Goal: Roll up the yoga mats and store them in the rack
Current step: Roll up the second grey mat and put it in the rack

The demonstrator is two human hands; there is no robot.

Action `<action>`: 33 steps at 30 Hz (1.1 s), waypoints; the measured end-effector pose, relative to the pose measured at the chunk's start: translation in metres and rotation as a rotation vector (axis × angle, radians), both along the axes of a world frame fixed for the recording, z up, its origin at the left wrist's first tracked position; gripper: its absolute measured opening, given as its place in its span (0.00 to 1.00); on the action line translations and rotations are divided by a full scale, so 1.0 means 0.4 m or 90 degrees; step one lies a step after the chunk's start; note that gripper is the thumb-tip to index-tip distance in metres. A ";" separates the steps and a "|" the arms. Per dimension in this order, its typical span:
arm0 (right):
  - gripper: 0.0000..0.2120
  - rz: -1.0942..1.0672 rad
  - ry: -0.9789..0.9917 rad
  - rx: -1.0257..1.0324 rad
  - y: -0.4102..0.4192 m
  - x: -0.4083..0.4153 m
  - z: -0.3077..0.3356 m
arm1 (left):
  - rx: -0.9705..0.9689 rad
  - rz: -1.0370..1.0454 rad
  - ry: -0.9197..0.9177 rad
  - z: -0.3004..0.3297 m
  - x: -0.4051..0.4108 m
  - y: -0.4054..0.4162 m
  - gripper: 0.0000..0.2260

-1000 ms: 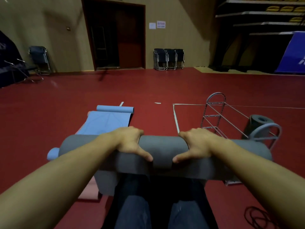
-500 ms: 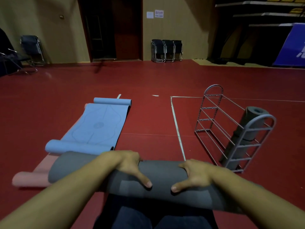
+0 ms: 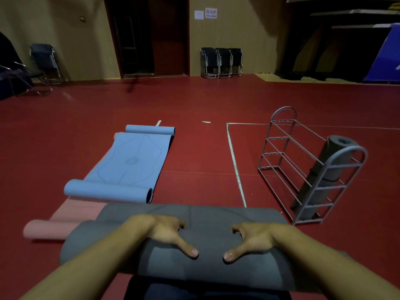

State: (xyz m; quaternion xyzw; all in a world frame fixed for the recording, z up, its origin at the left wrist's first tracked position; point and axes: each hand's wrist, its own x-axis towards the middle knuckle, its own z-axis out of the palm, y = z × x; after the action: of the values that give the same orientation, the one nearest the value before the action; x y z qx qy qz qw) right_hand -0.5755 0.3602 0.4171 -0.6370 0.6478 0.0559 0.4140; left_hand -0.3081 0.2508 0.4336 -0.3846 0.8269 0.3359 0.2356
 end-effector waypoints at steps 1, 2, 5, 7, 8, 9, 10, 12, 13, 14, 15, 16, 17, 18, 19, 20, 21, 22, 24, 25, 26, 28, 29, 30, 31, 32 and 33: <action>0.43 -0.001 -0.002 0.001 -0.003 -0.003 0.008 | -0.009 -0.001 0.006 -0.003 0.002 -0.003 0.36; 0.40 0.000 -0.004 -0.002 -0.005 -0.006 0.017 | -0.026 -0.004 0.010 -0.003 0.001 -0.004 0.33; 0.38 0.002 -0.016 -0.025 -0.014 -0.018 0.025 | -0.101 -0.046 0.035 -0.005 0.001 -0.008 0.32; 0.42 -0.001 -0.024 -0.044 -0.008 -0.022 0.004 | -0.119 -0.045 0.061 -0.007 0.013 0.004 0.36; 0.44 -0.006 -0.026 -0.038 -0.009 -0.028 0.004 | -0.120 -0.039 0.077 -0.004 0.013 0.004 0.36; 0.44 -0.007 -0.035 -0.016 -0.010 -0.014 -0.013 | -0.107 -0.029 0.074 -0.020 0.029 0.008 0.35; 0.43 -0.010 -0.044 -0.008 -0.012 -0.007 -0.023 | -0.104 -0.026 0.069 -0.029 0.035 0.014 0.32; 0.40 -0.022 -0.039 -0.015 -0.012 -0.018 -0.021 | -0.129 -0.047 0.049 -0.037 0.022 0.025 0.29; 0.39 -0.027 -0.034 -0.017 -0.019 -0.024 -0.017 | -0.128 -0.050 0.042 -0.037 0.014 0.027 0.29; 0.37 -0.029 -0.030 -0.016 -0.026 -0.029 -0.011 | -0.123 -0.044 0.035 -0.034 0.007 0.026 0.32; 0.36 -0.031 -0.031 -0.018 -0.035 -0.033 -0.008 | -0.123 -0.037 0.032 -0.032 0.002 0.020 0.35; 0.34 -0.031 -0.040 -0.020 -0.042 -0.035 -0.006 | -0.130 -0.034 0.031 -0.029 -0.001 0.016 0.38; 0.33 -0.034 -0.053 -0.025 -0.049 -0.036 -0.006 | -0.147 -0.033 0.029 -0.030 -0.002 0.008 0.39; 0.33 -0.035 -0.067 -0.039 -0.055 -0.038 -0.008 | -0.172 -0.035 0.029 -0.033 -0.004 0.000 0.39; 0.32 -0.040 -0.077 -0.058 -0.058 -0.039 -0.014 | -0.194 -0.038 0.029 -0.036 -0.008 -0.007 0.37; 0.30 -0.044 -0.079 -0.077 -0.060 -0.039 -0.017 | -0.212 -0.041 0.027 -0.037 -0.012 -0.013 0.36; 0.27 -0.046 -0.078 -0.096 -0.063 -0.037 -0.016 | -0.219 -0.043 0.021 -0.038 -0.016 -0.020 0.36; 0.23 -0.046 -0.065 -0.118 -0.065 -0.033 -0.012 | -0.219 -0.043 0.008 -0.036 -0.021 -0.026 0.37; 0.19 -0.039 -0.033 -0.159 -0.067 -0.028 0.003 | -0.206 -0.031 -0.025 -0.027 -0.035 -0.034 0.37; 0.20 -0.025 -0.021 -0.162 -0.068 -0.024 0.011 | -0.197 -0.024 -0.038 -0.023 -0.043 -0.036 0.36; 0.22 -0.014 -0.016 -0.143 -0.068 -0.022 0.018 | -0.190 -0.013 -0.044 -0.018 -0.051 -0.037 0.35; 0.30 0.008 -0.017 -0.092 -0.067 -0.011 0.024 | -0.189 0.014 -0.029 -0.015 -0.060 -0.042 0.32; 0.36 0.024 -0.010 -0.090 -0.067 -0.004 0.020 | -0.195 0.022 -0.013 -0.016 -0.063 -0.043 0.30; 0.39 0.040 0.005 -0.099 -0.068 0.000 0.014 | -0.212 0.022 0.005 -0.020 -0.065 -0.043 0.28; 0.41 0.046 0.011 -0.111 -0.068 0.002 0.011 | -0.239 0.012 0.023 -0.025 -0.068 -0.041 0.26; 0.41 0.043 0.012 -0.117 -0.069 0.002 0.012 | -0.271 -0.002 0.043 -0.032 -0.070 -0.038 0.25; 0.42 0.038 0.015 -0.118 -0.071 0.001 0.016 | -0.300 -0.016 0.063 -0.038 -0.071 -0.036 0.25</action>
State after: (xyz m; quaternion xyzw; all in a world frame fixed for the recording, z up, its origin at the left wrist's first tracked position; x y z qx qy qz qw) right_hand -0.5751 0.3319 0.4233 -0.6909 0.6356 0.0156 0.3441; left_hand -0.3364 0.2362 0.4184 -0.4021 0.8975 0.1491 0.1027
